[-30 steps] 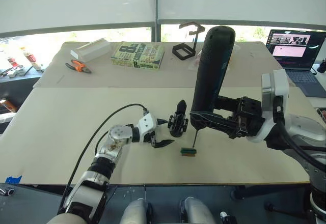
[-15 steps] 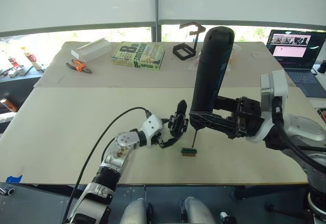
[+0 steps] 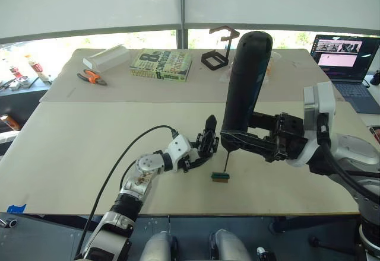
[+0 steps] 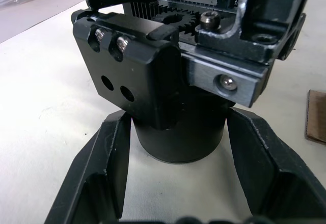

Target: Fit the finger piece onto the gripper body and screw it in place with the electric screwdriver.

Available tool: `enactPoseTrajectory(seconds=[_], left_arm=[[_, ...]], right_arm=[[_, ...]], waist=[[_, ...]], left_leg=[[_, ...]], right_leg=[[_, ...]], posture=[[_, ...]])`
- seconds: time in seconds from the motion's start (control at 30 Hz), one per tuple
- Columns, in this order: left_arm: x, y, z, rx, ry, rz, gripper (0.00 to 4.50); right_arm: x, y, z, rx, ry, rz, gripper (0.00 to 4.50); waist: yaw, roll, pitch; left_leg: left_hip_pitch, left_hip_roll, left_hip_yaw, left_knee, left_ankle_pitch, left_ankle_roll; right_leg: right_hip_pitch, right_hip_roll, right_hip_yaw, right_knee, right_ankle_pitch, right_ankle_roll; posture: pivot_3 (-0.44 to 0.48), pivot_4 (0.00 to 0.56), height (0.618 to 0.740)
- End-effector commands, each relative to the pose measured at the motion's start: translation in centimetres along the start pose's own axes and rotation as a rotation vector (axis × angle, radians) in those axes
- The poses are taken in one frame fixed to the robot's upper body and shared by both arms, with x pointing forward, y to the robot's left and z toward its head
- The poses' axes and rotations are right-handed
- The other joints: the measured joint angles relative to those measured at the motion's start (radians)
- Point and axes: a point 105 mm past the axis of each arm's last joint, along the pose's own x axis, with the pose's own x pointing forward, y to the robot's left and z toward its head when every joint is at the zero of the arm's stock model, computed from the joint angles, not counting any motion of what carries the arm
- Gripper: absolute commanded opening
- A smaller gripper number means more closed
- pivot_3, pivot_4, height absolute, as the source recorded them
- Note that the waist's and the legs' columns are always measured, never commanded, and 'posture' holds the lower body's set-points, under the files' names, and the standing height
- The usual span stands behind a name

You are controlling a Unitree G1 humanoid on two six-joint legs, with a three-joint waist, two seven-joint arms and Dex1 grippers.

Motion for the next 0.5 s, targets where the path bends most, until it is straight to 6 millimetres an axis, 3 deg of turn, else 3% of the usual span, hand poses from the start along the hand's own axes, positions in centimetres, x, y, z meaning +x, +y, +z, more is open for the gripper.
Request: enactPoseTrajectory(seconds=[0.03, 0.33, 0.5], left_arm=[[0.2, -0.1, 0.6, 0.01, -0.027, -0.015, 2.3], [0.5, -0.1, 0.8, 0.022, -0.028, -0.012, 2.3], [0.5, -0.2, 0.9, 0.025, -0.029, -0.015, 2.3]], right_arm=[[-0.3, -0.2, 2.2, -0.097, -0.054, 0.012, 1.92], [1.3, -0.3, 4.0, -0.141, -0.11, 0.105, 1.92], [3.5, -0.3, 4.2, -0.136, -0.143, 0.157, 1.92]], waist=[[0.0, 0.0, 0.0], [-0.001, 0.0, 0.0], [-0.001, 0.001, 0.0]], left_leg=[[0.0, 0.0, 0.0, 0.0, 0.0, 0.0], [0.0, 0.0, 0.0, 0.0, 0.0, 0.0], [0.0, 0.0, 0.0, 0.0, 0.0, 0.0]], right_leg=[[0.0, 0.0, 0.0, 0.0, 0.0, 0.0], [0.0, 0.0, 0.0, 0.0, 0.002, -0.003], [0.0, 0.0, 0.0, 0.001, 0.002, -0.003]], posture=[[0.0, 0.15, 0.74], [0.0, 0.15, 0.74], [0.0, 0.15, 0.74]])
